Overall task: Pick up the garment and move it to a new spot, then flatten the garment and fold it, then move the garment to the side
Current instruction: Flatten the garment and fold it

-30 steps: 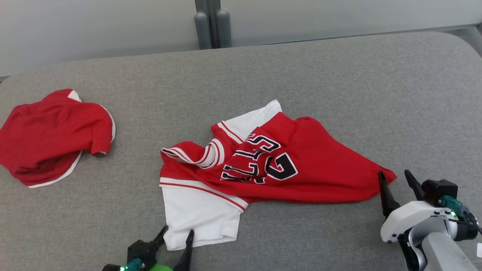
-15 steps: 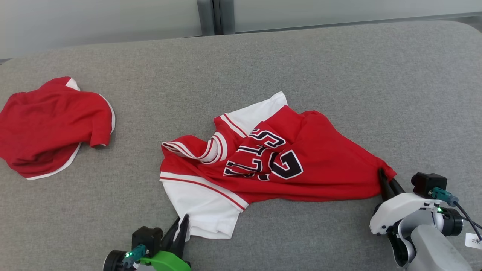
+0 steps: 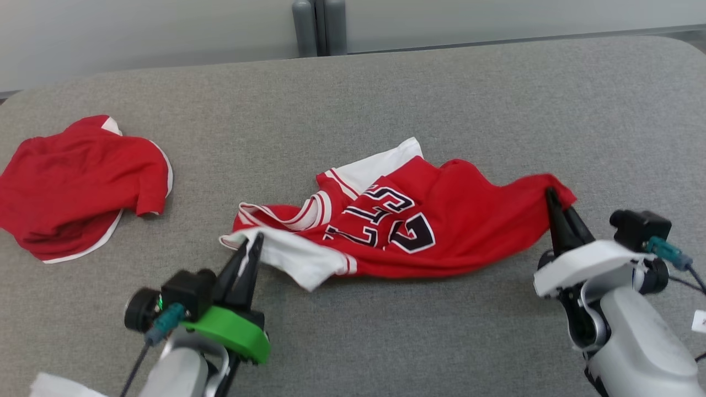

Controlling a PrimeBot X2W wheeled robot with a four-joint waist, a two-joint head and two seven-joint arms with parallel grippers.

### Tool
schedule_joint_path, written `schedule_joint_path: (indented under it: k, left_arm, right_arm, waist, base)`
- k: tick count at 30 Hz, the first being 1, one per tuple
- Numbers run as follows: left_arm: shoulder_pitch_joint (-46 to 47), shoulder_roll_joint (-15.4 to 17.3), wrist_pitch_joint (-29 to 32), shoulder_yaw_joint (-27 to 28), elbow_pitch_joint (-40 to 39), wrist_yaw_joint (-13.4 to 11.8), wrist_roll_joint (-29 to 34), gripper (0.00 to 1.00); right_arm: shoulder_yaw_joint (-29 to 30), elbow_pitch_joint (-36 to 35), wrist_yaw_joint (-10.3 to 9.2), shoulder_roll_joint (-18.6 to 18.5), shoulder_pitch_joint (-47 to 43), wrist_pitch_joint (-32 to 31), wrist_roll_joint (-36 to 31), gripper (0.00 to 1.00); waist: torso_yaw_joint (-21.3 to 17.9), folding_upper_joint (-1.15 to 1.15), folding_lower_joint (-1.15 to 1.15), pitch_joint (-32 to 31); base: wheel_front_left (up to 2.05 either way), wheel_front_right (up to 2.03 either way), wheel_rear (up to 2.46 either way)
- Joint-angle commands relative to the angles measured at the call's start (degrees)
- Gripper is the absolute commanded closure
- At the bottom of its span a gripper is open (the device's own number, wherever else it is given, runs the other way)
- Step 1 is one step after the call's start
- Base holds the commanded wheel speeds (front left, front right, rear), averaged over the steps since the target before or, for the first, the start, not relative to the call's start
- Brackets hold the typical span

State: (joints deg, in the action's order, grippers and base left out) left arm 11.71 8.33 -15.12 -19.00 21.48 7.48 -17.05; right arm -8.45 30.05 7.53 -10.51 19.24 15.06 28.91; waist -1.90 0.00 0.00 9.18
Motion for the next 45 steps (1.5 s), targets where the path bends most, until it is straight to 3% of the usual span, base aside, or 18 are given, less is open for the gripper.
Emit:
schedule_joint_path:
  k: [1,8,12,14,19,24,31,45]
  left_arm:
    - [3.1,1.5,0.0,-0.3,-0.8,0.0,-0.5,1.0]
    - [24.1,8.1,3.6,-4.2,-1.5,0.0,-4.0,1.0]
    - [39.2,10.9,7.1,-7.7,1.5,-0.1,-8.2,1.0]
    - [47.1,11.0,8.8,-7.3,4.2,-0.1,-12.4,1.0]
    - [66.5,12.2,10.2,-9.8,12.9,-0.1,-13.3,1.0]
    - [83.1,9.4,8.5,-9.8,22.6,-0.1,-13.7,1.0]
    - [91.2,6.7,5.6,-12.9,30.4,-0.1,-15.4,1.0]
    - [91.8,7.4,2.7,-20.2,37.7,-0.1,-20.1,1.0]
  right_arm:
    - [-0.5,-0.8,-0.08,-0.7,2.5,0.2,1.8,1.0]
    - [-3.7,-0.5,-0.08,-4.0,18.6,-2.6,6.4,1.0]
    - [-3.8,2.1,-0.07,-3.5,31.3,-6.4,10.1,1.0]
    - [-3.1,4.5,-0.07,-3.2,38.5,-8.6,12.3,1.0]
    - [-2.7,12.4,-0.06,-4.1,56.0,-12.4,12.3,1.0]
    - [-2.4,20.8,-0.06,-4.3,70.0,-11.4,10.2,1.0]
    - [-3.9,28.7,-0.06,-4.4,77.6,-8.9,10.1,1.0]
    - [-6.9,35.2,-0.08,-6.6,78.2,-6.2,13.3,1.0]
  waist:
    - [-0.3,0.0,0.0,0.5]
    - [-0.8,0.0,0.0,5.3]
    - [-1.4,0.0,0.0,9.2]
    - [-1.8,0.0,0.0,11.2]
    - [-1.9,0.0,0.0,14.6]
    - [-2.4,0.0,0.0,15.6]
    - [-2.4,0.0,0.0,16.4]
    - [-2.7,0.0,0.0,21.2]
  base:
    - [0.0,0.0,0.0]
    - [0.0,0.0,0.0]
    - [0.0,0.0,0.0]
    - [0.0,0.0,0.0]
    - [0.0,0.0,0.0]
    - [0.0,0.0,0.0]
    - [0.0,0.0,0.0]
    - [0.0,0.0,0.0]
